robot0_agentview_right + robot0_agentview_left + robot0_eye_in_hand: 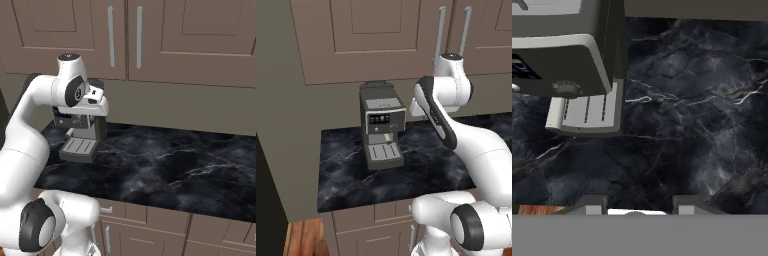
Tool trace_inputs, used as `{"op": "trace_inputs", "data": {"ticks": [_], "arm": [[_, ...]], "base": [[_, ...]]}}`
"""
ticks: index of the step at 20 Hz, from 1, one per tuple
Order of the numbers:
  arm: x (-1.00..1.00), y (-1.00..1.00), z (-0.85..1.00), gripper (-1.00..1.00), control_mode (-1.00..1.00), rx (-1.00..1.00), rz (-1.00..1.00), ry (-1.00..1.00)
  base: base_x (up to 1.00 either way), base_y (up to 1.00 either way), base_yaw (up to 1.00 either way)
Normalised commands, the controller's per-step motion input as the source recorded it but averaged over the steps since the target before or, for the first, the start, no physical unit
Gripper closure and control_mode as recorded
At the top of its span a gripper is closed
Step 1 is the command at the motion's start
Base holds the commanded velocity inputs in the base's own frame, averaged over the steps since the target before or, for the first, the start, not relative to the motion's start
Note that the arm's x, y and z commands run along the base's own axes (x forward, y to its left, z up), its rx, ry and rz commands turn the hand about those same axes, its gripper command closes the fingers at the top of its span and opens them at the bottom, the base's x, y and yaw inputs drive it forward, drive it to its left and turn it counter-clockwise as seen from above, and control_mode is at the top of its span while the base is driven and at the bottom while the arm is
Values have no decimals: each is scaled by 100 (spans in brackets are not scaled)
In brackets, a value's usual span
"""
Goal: Move the bowls from the cabinet to the plates on the dining table.
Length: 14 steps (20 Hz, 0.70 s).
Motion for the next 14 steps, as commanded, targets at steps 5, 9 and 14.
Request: {"op": "trace_inputs", "data": {"ticks": [5,9,14], "arm": [[-9,2,6,-100,-100,-2,0,-5],[-15,2,19,-100,-100,-2,0,-5],[-17,0,21,-100,-100,0,0,-7]], "base": [[0,0,0],[0,0,0],[0,0,0]]}}
